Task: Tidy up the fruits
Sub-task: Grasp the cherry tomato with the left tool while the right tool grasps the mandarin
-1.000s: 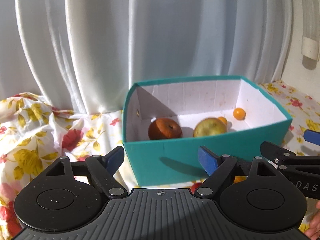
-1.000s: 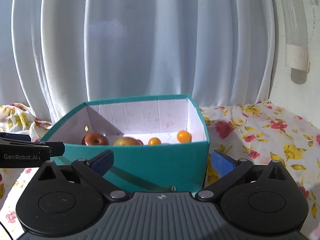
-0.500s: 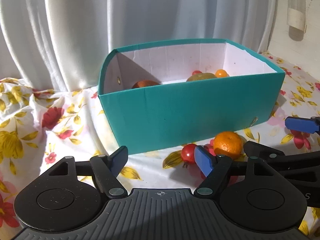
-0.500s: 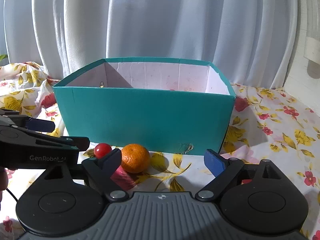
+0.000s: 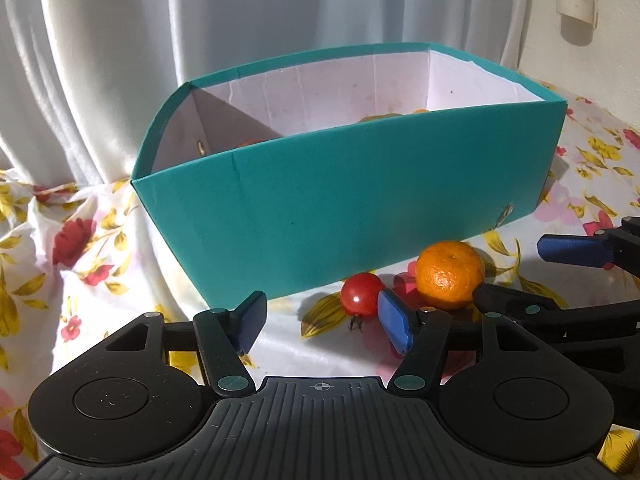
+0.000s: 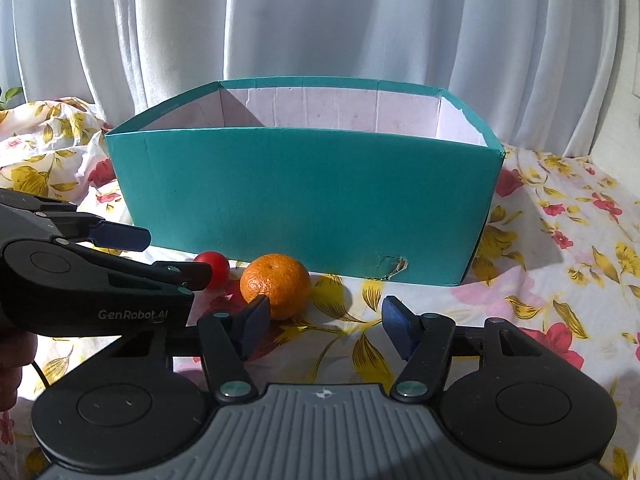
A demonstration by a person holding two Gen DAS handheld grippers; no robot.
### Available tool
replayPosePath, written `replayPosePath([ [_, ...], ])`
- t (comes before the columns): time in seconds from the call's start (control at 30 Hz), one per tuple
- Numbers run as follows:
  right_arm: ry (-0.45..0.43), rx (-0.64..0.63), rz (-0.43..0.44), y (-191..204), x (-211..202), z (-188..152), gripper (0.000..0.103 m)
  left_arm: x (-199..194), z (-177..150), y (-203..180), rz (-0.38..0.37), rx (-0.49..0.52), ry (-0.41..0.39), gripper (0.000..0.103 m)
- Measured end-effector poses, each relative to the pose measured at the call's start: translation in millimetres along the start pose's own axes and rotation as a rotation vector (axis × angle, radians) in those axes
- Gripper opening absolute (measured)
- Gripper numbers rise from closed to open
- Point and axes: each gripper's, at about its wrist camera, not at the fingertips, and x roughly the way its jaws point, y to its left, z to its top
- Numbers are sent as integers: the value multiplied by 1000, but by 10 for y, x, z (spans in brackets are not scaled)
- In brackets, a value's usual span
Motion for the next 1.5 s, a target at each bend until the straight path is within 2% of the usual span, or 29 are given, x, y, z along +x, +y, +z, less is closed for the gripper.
replayPosePath([
  [0.2, 8, 9, 12, -33, 33, -13, 62, 85, 22, -3, -16, -11, 19, 66],
  [0.3, 19, -5, 17, -21, 70, -20, 62, 158, 18, -25, -11, 1, 47, 59],
  [0.67, 20, -18, 56, 35, 194, 18, 61, 184, 15, 80, -13, -36, 38, 56],
  [0.77, 27, -19, 78, 46, 222, 49, 61, 183, 16, 125, -32, -51, 41, 47],
  [0.87, 29, -25, 101, 70, 250, 64, 61, 175, 6, 173, -36, -68, 42, 46],
  [0.97, 32, -32, 130, 84, 276, 80, 61, 146, -4, 201, -51, -75, 49, 31],
  [1.0, 33, -44, 130, 102, 287, 82, 61, 143, -2, 202, -50, -76, 50, 28],
  [1.13, 58, -63, 140, 152, 382, 90, 57, 144, -1, 223, -55, -90, 51, 29],
  [1.33, 46, -118, 125, 223, 393, 70, 54, 148, 3, 205, -52, -82, 46, 29],
  [1.5, 15, -169, 122, 271, 388, 60, 43, 164, 16, 205, -53, -89, 49, 30],
])
